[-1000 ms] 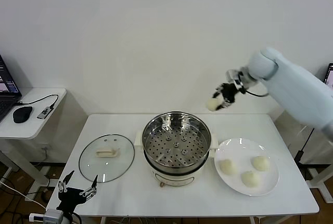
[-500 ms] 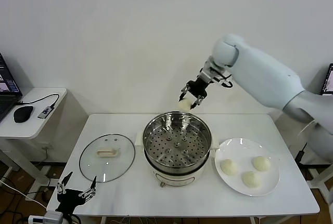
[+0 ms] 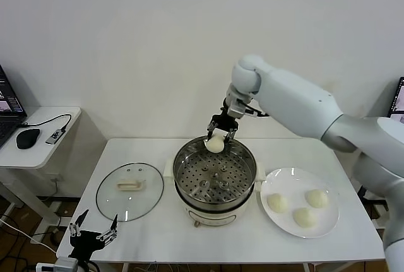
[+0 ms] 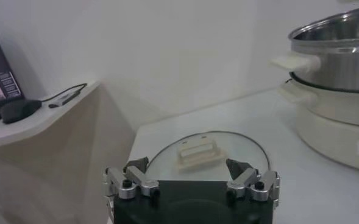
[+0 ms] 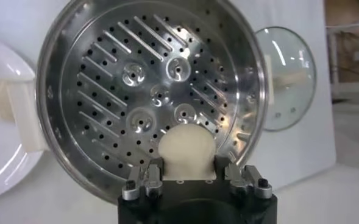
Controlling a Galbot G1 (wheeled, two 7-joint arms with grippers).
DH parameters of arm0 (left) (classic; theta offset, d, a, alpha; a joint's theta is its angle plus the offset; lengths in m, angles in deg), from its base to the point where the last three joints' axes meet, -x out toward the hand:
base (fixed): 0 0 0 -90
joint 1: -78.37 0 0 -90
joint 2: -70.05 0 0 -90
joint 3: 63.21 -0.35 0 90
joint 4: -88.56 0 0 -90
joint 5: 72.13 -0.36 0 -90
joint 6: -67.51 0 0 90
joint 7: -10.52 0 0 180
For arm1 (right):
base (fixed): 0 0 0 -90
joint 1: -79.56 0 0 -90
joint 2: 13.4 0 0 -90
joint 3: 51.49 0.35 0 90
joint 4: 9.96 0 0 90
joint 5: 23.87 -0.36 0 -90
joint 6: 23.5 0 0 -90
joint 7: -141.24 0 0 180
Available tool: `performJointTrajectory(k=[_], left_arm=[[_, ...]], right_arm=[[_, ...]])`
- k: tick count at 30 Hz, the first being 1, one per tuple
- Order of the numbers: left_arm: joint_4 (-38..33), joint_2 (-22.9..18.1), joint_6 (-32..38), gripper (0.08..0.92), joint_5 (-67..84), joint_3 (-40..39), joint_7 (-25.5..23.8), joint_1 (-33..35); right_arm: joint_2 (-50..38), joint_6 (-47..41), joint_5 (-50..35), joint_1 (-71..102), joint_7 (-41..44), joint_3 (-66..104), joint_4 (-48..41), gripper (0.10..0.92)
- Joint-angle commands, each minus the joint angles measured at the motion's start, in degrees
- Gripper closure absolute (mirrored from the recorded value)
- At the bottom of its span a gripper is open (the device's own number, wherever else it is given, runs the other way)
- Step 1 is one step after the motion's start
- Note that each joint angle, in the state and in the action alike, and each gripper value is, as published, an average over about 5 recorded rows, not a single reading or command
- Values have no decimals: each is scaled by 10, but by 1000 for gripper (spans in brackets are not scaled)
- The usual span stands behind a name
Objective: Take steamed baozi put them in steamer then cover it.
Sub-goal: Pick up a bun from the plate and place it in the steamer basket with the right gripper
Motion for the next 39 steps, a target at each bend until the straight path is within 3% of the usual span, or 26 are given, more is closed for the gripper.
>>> performJointTrajectory(k=[1, 22, 26, 30, 35, 39], left_arm=[[-2, -2, 0, 177, 0, 0, 0, 0], [16, -2, -2, 177, 2, -3, -1, -8], [19, -1, -2, 177, 2, -5, -1, -11], [21, -1, -3, 177, 1, -6, -2, -13], [20, 0, -4, 177, 1, -7, -4, -13], [15, 1, -5, 177, 1, -8, -5, -11]], right_arm=[[15, 25, 54, 22, -20, 0, -10, 508], [24, 24, 146, 65, -97, 13, -35, 507], [22, 23, 139, 69, -105, 11, -35, 461], [12, -6, 100, 60, -98, 1, -21, 358], [-12, -77, -21, 30, -37, 0, 1, 231], [-55, -142, -113, -6, -4, -1, 45, 204]])
